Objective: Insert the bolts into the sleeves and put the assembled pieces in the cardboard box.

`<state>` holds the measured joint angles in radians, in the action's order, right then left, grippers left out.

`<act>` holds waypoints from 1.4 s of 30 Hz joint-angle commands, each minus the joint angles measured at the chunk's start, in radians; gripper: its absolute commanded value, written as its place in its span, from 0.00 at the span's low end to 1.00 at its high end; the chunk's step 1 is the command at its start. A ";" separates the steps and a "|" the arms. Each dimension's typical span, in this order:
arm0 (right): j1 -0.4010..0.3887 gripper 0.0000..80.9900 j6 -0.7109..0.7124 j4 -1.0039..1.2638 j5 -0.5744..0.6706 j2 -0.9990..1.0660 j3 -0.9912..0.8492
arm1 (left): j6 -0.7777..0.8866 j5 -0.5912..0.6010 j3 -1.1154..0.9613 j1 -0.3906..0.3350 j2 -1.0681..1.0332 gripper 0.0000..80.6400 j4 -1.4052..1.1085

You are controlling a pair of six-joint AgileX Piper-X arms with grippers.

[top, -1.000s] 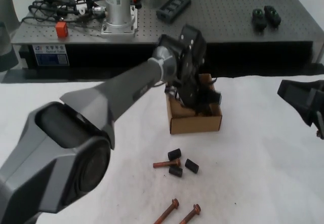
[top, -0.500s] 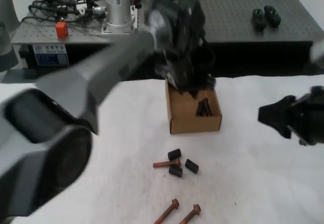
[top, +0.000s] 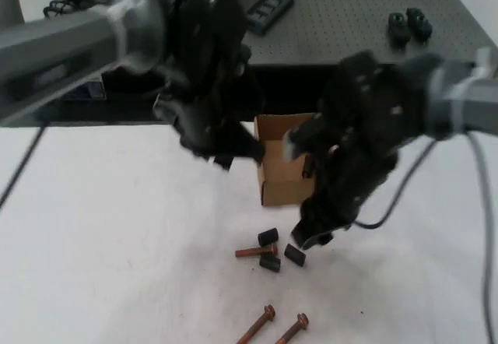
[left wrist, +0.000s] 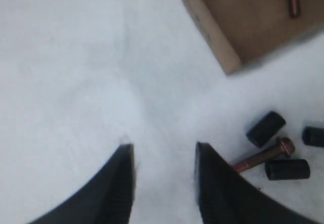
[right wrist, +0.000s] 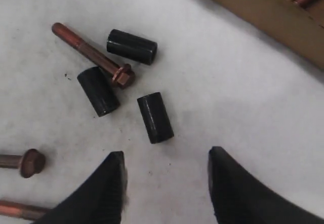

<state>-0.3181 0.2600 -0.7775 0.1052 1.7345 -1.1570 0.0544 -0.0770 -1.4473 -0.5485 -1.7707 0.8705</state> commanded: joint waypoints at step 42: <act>0.173 0.01 -0.155 -0.022 -0.088 -0.386 0.331 | -0.258 0.401 0.169 -0.265 -0.099 0.35 -0.096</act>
<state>-0.2060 0.1479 -0.8241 -0.0178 1.4890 -0.9501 -0.1963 0.3415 -1.2376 -0.7965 -1.8285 0.7598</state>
